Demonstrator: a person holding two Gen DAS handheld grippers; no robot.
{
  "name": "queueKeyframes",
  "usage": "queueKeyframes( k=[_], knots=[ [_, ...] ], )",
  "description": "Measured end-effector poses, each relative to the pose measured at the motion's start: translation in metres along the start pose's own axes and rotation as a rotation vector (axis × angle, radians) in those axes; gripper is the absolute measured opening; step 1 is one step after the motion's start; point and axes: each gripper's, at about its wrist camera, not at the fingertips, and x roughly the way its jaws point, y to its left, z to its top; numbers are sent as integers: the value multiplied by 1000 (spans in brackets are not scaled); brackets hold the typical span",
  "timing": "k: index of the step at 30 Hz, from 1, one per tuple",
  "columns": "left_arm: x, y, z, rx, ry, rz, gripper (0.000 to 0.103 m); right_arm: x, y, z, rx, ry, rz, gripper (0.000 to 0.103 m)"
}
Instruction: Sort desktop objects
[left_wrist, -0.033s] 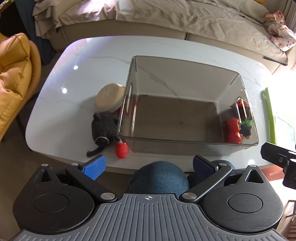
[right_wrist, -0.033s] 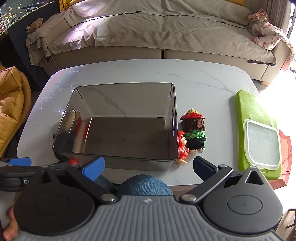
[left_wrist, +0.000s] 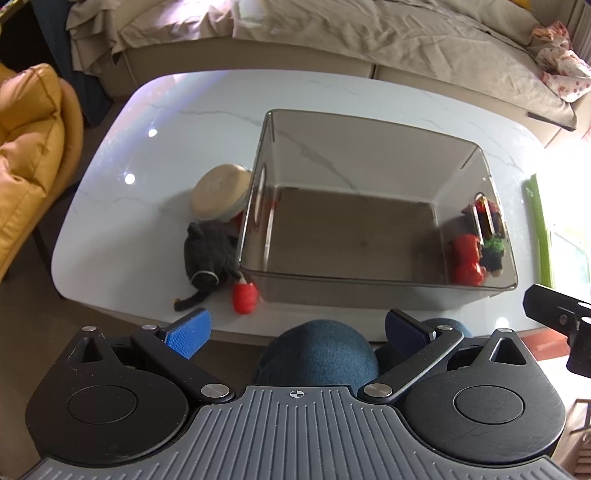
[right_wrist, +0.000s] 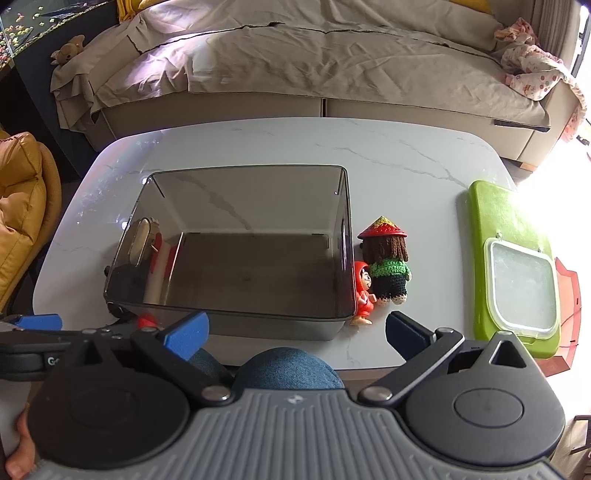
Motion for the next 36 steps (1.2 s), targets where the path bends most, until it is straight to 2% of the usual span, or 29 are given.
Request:
queueKeyframes(
  k=[3, 5, 8, 19, 36],
  knots=[
    [-4, -2, -11, -10, -8, -10, 103, 1, 2, 2, -3, 17, -9, 103],
    [-2, 1, -7, -28, 47, -23, 103, 2, 3, 3, -4, 29, -16, 103],
    [1, 4, 3, -42, 80, -14, 103, 4, 5, 4, -7, 44, -24, 103],
    [0, 12, 29, -78, 63, -15, 103, 8, 6, 25, 9, 58, -6, 103],
    [-2, 3, 29, -36, 58, 7, 103, 6, 5, 29, 4, 58, -35, 103]
  ],
)
